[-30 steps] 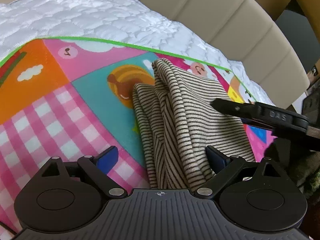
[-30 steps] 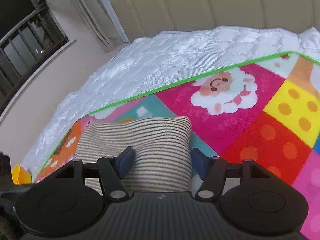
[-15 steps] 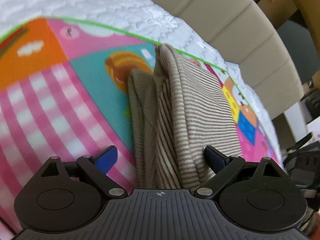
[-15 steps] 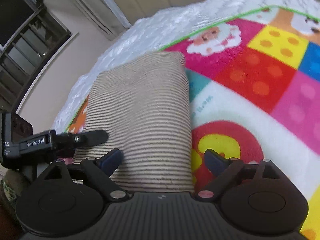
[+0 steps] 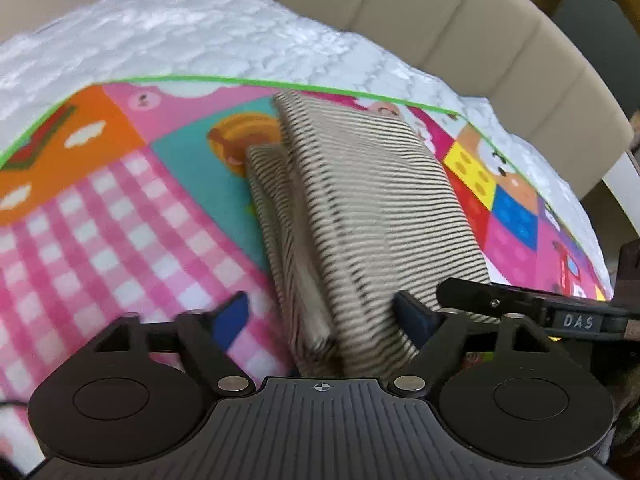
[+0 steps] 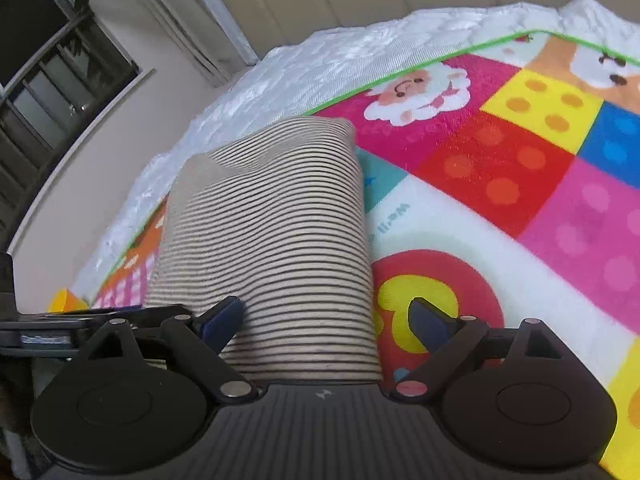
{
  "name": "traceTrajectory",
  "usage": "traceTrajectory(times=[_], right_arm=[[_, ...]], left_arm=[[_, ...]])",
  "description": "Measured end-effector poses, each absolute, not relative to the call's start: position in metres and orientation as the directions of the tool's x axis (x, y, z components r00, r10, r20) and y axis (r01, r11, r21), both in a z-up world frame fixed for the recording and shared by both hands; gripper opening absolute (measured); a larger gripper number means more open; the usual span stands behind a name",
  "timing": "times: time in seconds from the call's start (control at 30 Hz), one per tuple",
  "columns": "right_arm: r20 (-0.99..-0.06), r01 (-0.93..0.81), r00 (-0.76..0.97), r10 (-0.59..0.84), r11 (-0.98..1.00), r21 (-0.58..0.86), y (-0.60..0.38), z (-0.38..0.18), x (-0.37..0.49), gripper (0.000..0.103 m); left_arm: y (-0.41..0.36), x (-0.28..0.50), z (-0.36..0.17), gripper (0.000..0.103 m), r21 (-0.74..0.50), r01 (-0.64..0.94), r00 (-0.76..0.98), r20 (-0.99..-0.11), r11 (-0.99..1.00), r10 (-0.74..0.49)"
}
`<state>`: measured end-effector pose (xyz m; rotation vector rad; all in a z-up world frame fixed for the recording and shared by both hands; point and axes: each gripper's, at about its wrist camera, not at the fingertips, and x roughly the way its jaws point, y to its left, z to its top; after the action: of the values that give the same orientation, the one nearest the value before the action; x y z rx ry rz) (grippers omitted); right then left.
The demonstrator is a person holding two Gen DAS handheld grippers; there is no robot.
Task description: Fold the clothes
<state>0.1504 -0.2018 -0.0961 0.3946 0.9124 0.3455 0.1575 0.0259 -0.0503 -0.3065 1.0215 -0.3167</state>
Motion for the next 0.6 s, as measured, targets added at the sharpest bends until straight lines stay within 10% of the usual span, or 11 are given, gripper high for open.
traceTrajectory(times=[0.2,0.27,0.6], right_arm=[[-0.715,-0.171,0.545,0.438,0.893,0.416,-0.192,-0.097,0.148,0.092],[-0.707,-0.218,0.541,0.455,0.888,0.405,-0.186,-0.095,0.150,0.066],[-0.638,-0.212,0.669,0.381,0.921,0.327,-0.185,-0.100,0.230,0.065]], left_arm=[[0.027,0.181,-0.065,0.087,-0.459,0.111,0.467,-0.759,0.881,-0.454],[0.027,0.191,-0.068,0.073,-0.468,0.114,0.480,-0.746,0.876,-0.461],[0.033,0.239,-0.083,0.069,-0.501,0.130,0.545,-0.685,0.856,-0.484]])
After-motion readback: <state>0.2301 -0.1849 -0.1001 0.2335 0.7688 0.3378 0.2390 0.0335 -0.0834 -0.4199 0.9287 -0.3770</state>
